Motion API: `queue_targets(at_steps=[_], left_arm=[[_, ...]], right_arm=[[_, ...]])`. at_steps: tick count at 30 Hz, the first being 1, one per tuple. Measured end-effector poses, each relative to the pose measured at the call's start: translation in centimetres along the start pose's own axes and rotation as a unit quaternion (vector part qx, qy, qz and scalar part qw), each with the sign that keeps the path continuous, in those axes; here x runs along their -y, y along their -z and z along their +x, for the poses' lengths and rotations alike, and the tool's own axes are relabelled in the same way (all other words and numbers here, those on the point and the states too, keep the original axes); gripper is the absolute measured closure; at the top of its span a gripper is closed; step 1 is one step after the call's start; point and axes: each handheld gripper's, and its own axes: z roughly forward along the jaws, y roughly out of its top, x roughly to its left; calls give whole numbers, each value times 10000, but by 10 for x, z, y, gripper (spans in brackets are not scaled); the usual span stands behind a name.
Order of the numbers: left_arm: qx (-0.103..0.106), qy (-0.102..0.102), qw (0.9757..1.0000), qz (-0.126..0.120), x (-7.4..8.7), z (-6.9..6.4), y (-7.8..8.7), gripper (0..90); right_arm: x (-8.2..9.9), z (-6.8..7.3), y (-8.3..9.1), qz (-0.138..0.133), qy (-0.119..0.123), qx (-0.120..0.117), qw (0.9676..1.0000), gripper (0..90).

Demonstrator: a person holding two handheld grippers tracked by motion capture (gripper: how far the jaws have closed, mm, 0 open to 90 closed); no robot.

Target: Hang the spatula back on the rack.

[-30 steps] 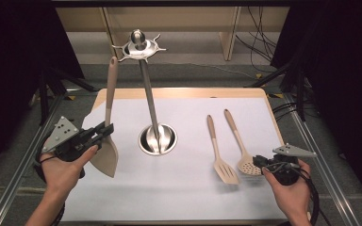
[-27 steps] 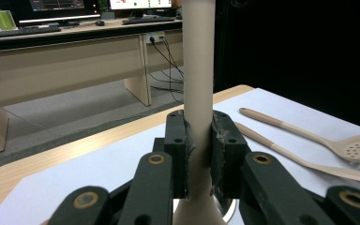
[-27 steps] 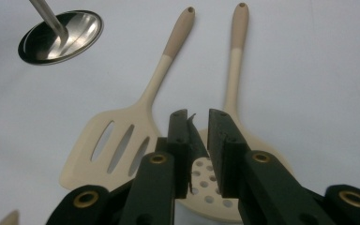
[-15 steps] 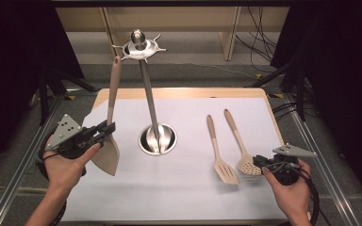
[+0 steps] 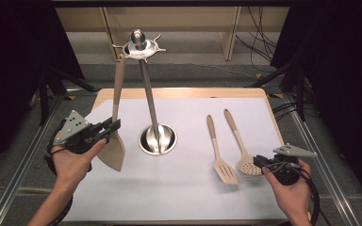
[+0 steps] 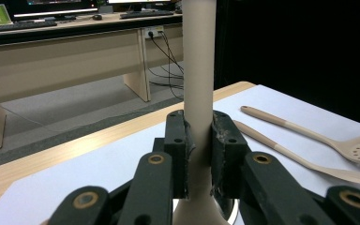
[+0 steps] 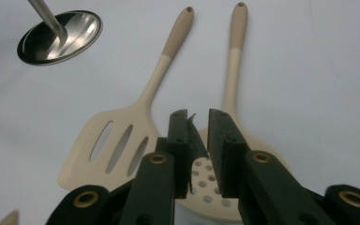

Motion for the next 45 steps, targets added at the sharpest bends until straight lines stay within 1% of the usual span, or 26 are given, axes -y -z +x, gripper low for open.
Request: queue_targets(at_steps=[10,14,15,16,18,25,26,27,29,30,31,32,37,38,40,41,45], left_arm=[[28,77,9999,76,1,-2,-13,778],[28,55,9999,111,2,-3,-19,777],[31,62,9999,112,2,-3,-20,777],[31,53,9999,134,2,-3,-21,776],[26,58,9999,148,2,-3,-24,776],[26,72,9998,172,2,-3,-30,775],[39,81,9998,164,2,-3,-31,775],[38,84,9998,175,2,-3,-32,775],[36,72,9998,187,2,-3,-33,774],[34,89,9998,185,2,-3,-34,774],[32,82,9998,181,2,-3,-35,774],[21,72,9998,200,2,-3,-36,774],[15,77,9998,205,2,-2,-40,773],[10,76,9998,202,2,-2,-41,773],[-2,60,9998,206,2,-2,-43,771],[-8,71,9998,191,2,-2,-44,771],[-24,89,9999,135,2,-2,-45,762]], right_arm=[[0,0,0,-8,1,-9,10000,798],[0,0,0,-6,1,-14,10000,798],[1,2,0,-12,-166,-74,9998,798],[0,0,0,6,-30,-43,10000,798],[0,0,1,1,-12,-2,10000,798],[1,0,0,-5,4,-19,10000,798],[1,2,-1,-7,-158,-79,9998,798],[1,3,0,35,-254,-118,9996,798],[1,0,0,2,-11,-36,10000,798],[1,-1,0,-7,13,-15,10000,797],[1,3,-1,25,-237,-109,9997,797],[1,4,0,53,-276,-113,9995,798],[1,3,-1,49,-239,-117,9996,796],[1,3,0,114,-274,-94,9995,796],[1,3,0,106,-214,-71,9997,795],[1,0,-1,64,-58,-90,9999,795],[1,-1,-1,62,-74,-89,9999,794]])
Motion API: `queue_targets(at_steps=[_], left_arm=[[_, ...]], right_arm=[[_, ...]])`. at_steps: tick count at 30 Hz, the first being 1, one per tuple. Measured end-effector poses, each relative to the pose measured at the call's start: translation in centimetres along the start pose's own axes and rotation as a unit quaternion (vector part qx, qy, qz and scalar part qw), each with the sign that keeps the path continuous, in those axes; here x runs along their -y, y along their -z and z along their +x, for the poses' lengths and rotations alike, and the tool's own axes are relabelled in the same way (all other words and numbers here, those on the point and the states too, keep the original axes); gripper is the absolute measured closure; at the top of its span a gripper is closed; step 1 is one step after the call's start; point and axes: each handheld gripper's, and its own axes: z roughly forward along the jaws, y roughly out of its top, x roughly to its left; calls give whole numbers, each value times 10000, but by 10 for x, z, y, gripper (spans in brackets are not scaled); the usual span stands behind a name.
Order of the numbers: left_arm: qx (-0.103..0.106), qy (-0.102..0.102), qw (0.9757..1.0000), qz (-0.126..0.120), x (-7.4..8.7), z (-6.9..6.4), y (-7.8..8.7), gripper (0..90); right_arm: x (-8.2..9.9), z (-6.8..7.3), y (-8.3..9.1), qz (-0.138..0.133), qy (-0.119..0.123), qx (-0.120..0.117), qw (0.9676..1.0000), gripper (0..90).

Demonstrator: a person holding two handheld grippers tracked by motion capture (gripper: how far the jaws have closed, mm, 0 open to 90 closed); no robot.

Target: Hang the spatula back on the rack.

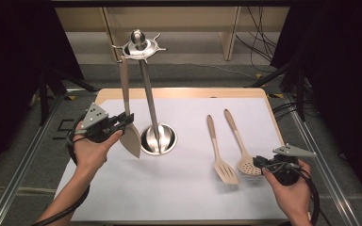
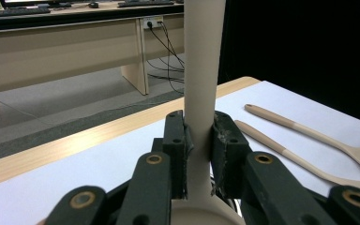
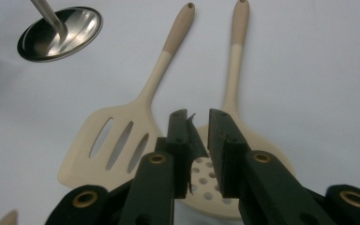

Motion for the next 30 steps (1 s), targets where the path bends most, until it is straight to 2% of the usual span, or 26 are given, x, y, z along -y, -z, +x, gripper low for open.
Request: queue_targets(at_steps=[1,5,10,12,13,16,17,18,19,20,21,22,23,24,25,26,28,30], left_arm=[[-3,-4,10000,-29,-1,0,1,755],[-28,-45,9999,-143,-3,-1,7,716],[-70,-122,9996,-257,-9,-3,16,737],[-69,-230,9993,-294,-14,-4,20,751],[-97,-308,9989,-348,-18,-5,22,762],[-70,-281,9987,-426,-28,-8,27,800],[-59,-246,9986,-467,-31,-9,28,816],[-76,-294,9982,-519,-35,-10,30,832],[-34,-214,9985,-502,-37,-12,30,845],[-23,-203,9983,-540,-40,-13,31,858],[-3,-241,9982,-557,-42,-14,31,867],[-34,-320,9977,-598,-44,-14,31,876],[-23,-344,9975,-624,-46,-15,31,882],[-23,-349,9972,-654,-47,-16,31,887],[-16,-354,9971,-672,-49,-17,31,889],[59,-329,9969,-708,-50,-17,30,890],[40,-342,9964,-769,-54,-17,30,891],[-12,-327,9959,-840,-58,-17,30,891]], right_arm=[[0,-1,-1,-20,-7,-58,10000,794],[1,-2,-1,1,-35,-56,10000,793],[0,-1,-1,19,-85,-66,9999,792],[0,-2,-1,-5,-64,-37,10000,791],[-1,1,2,91,-247,65,9996,790],[-1,1,1,100,-226,74,9997,789],[-1,-3,0,76,-50,56,9999,789],[-1,-3,0,75,-56,46,9999,788],[-1,-1,0,76,-159,42,9998,788],[-2,-3,1,54,-9,130,9999,788],[-2,-3,0,58,-29,143,9999,788],[-2,-2,-1,70,-111,36,9999,788],[-3,-3,0,61,-25,158,9999,788],[-2,0,0,89,-249,79,9996,788],[-3,0,0,78,-252,86,9996,788],[-3,-4,-2,-35,-104,-5,9999,788],[-2,-4,-2,-66,-104,7,9999,788],[-2,-2,0,6,-236,88,9997,788]])
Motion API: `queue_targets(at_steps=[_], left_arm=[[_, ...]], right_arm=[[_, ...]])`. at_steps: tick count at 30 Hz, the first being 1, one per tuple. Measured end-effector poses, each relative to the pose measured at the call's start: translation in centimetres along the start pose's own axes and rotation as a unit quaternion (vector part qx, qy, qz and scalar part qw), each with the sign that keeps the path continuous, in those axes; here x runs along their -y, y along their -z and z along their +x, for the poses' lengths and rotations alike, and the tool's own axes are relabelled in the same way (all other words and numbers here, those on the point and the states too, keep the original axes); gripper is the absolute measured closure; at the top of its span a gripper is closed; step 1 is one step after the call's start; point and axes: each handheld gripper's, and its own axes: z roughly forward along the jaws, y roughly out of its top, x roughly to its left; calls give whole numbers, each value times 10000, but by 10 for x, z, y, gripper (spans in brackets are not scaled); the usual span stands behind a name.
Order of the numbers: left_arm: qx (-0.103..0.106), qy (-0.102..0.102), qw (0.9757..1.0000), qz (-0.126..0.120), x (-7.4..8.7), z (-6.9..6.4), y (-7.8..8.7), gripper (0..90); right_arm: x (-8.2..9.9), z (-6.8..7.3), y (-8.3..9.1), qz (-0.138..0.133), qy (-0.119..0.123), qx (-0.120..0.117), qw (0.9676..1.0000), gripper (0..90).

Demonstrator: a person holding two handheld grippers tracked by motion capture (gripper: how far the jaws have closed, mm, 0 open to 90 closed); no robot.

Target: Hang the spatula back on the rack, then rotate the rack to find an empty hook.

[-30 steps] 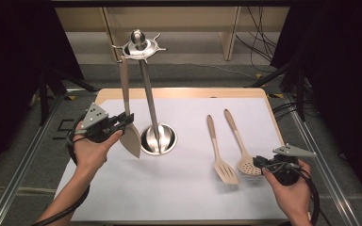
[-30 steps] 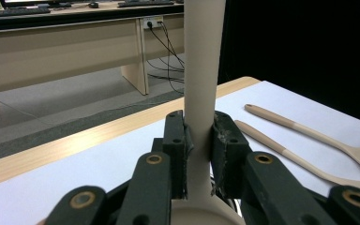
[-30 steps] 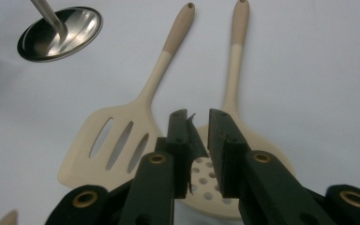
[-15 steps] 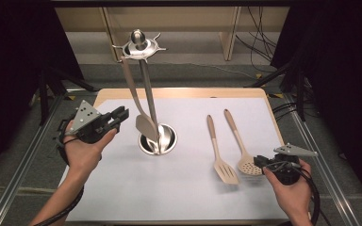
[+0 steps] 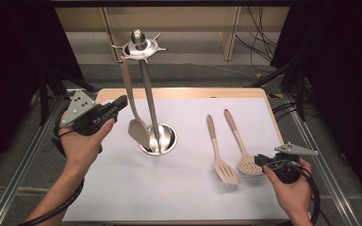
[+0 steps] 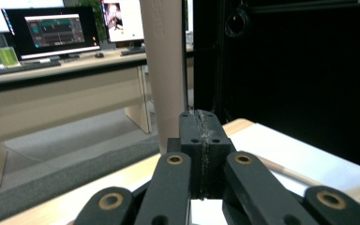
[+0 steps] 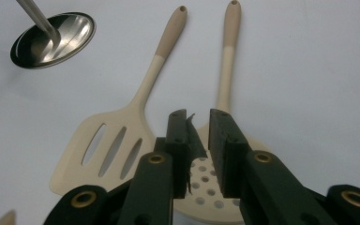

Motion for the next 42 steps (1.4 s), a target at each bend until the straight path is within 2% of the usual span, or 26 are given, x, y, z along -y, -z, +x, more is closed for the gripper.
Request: queue_targets(at_steps=[1,3,6,7,8,10,11,12,13,14,17,18,19,20,26,27,28,29,32,33,34,37,38,39,41,42], left_arm=[[4,-18,10000,-6,-2,0,0,891],[85,-3,9999,-76,-5,-2,-2,891],[91,13,9998,-148,-12,-2,-4,891],[93,13,9998,-181,-15,-2,-5,891],[95,4,9997,-211,-18,-2,-6,891],[102,-18,9996,-257,-24,-2,-8,891],[96,-23,9996,-278,-27,-2,-8,892],[78,-32,9995,-290,-30,-2,-9,892],[58,-44,9995,-312,-33,-2,-9,891],[54,-51,9994,-339,-36,-2,-10,892],[46,-74,9992,-402,-44,-4,-11,892],[45,-60,9991,-423,-47,-5,-12,892],[47,-64,9990,-441,-49,-5,-13,892],[40,-62,9988,-475,-52,-6,-13,892],[-7,-67,9981,-615,-66,-2,-17,892],[-21,-74,9981,-608,-67,-1,-18,892],[-43,-62,9981,-607,-68,1,-19,892],[-34,-45,9982,-599,-69,2,-19,892],[-38,-19,9981,-611,-69,3,-20,893],[-36,-15,9981,-618,-69,3,-19,893],[-46,7,9980,-629,-69,4,-19,893],[-80,18,9980,-633,-70,5,-19,893],[-117,4,9980,-628,-70,7,-18,893],[-146,-7,9979,-626,-70,8,-18,893],[-175,-18,9979,-627,-70,9,-18,893],[-193,-17,9978,-626,-70,10,-18,893]], right_arm=[[0,-2,-1,-16,111,-50,9999,789],[0,-2,0,-36,105,-22,9999,789],[0,1,0,18,-37,-19,10000,788],[0,-3,-1,-30,127,-97,9999,788],[1,-2,-1,-5,57,-87,9999,788],[0,-3,0,-23,118,-41,9999,788],[0,-3,0,-41,79,-82,9999,788],[0,1,1,-21,-135,-56,9999,788],[0,0,2,-13,-19,13,10000,788],[0,-2,1,-74,179,-26,9998,788],[1,-2,1,-57,212,-129,9997,788],[2,-1,1,-64,173,-92,9998,788],[2,2,4,-9,12,-49,10000,788],[2,0,3,-68,187,-86,9998,788],[2,1,3,-61,191,-83,9998,788],[2,3,3,-70,55,-99,9999,788],[1,1,3,-53,244,-40,9997,789],[2,4,2,1,56,-77,10000,789],[2,4,2,-49,42,-99,9999,788],[2,4,2,-57,62,-98,9999,788],[2,1,3,-58,254,-39,9997,788],[2,0,3,-63,248,-44,9997,789],[2,0,2,-85,211,-152,9996,789],[3,4,5,6,21,-53,10000,789],[2,3,4,-20,63,-69,10000,789],[2,0,2,-83,209,-121,9997,789]])
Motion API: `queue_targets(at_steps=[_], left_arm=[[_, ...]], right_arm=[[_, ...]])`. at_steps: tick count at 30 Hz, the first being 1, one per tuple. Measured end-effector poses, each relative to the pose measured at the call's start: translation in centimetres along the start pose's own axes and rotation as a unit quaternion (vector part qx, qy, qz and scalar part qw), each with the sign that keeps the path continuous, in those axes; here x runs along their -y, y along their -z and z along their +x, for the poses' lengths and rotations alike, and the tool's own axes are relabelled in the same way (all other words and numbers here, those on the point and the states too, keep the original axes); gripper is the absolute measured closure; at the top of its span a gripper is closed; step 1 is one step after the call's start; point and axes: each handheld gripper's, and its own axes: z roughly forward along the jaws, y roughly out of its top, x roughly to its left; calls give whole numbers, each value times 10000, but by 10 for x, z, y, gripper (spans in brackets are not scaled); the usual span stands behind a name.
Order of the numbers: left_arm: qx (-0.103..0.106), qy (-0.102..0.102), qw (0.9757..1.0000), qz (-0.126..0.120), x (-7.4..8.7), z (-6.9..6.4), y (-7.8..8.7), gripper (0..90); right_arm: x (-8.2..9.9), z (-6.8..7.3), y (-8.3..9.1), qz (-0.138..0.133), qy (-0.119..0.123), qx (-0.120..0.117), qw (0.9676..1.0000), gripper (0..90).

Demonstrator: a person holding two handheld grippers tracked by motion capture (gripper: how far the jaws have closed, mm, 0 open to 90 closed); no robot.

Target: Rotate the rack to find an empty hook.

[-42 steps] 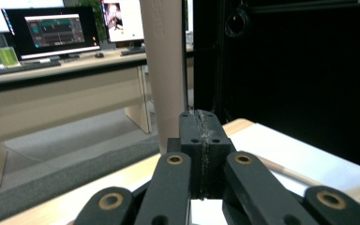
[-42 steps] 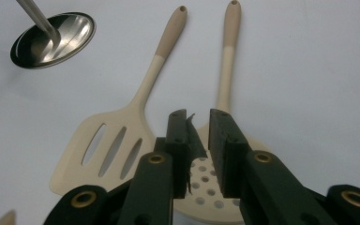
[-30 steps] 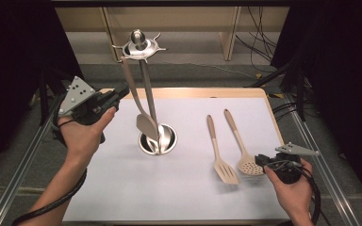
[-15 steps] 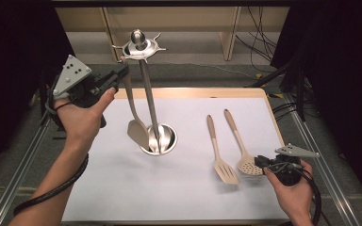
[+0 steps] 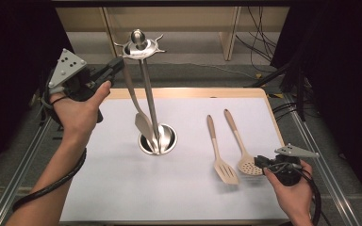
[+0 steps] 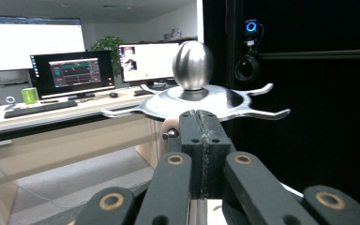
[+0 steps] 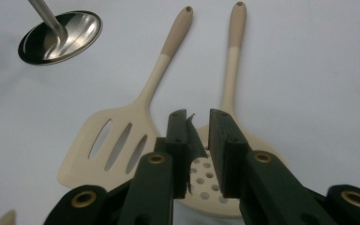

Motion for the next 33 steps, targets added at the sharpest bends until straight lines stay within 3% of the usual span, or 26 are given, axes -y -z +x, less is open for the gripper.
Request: queue_targets(at_steps=[2,4,6,7,8,9,11,13,14,15,16,18,19,20,21,23,24,27,29,30,33], left_arm=[[-26,-13,10000,-3,0,2,0,893],[-58,-25,10000,5,-1,3,1,893],[-65,-4,10000,1,-1,5,1,893],[-66,-13,10000,1,-1,5,1,893],[-73,-38,10000,-15,-1,5,2,893],[-80,-38,10000,-33,-1,5,2,892],[-46,-47,10000,-63,0,4,5,881],[-20,-64,9999,-103,2,2,10,847],[11,-57,9999,-136,4,1,13,826],[25,-58,9998,-165,5,1,17,799],[39,-39,9998,-184,8,0,21,762],[65,28,9998,-187,15,1,29,690],[78,53,9998,-170,20,2,34,663],[92,77,9998,-135,26,2,38,637],[109,116,9998,-92,33,3,42,613],[127,175,9998,-3,49,7,50,574],[33,227,9997,114,58,8,55,555],[1,503,9979,420,87,12,66,513],[28,631,9960,633,106,14,71,488],[6,682,9952,708,114,15,74,478],[-43,822,9931,831,136,18,81,453]], right_arm=[[0,2,0,19,-120,25,9999,789],[-1,0,0,36,49,76,10000,789],[-1,1,0,42,50,91,9999,788],[0,3,0,89,-122,45,9999,789],[0,3,0,113,-130,36,9998,789],[-1,1,0,50,53,89,9999,788],[-1,1,0,41,48,73,10000,787],[-1,1,0,46,44,67,10000,781],[0,3,0,44,-125,9,9999,777],[-1,1,0,54,24,63,10000,773],[-1,0,-1,43,-28,-59,10000,768],[-2,1,-2,101,-28,17,9999,754],[-2,4,-1,142,-182,6,9997,747],[-2,1,-2,101,-49,3,9999,741],[-3,0,-2,102,-46,-42,9999,739],[-5,0,-2,138,-148,105,9997,731],[-6,-4,-3,133,-52,44,9999,729],[-8,-5,-4,167,-145,195,9996,722],[-12,-8,-5,211,-95,135,9996,719],[-13,-8,-5,276,-161,190,9993,715],[-17,-11,-9,371,-41,231,9990,708]])
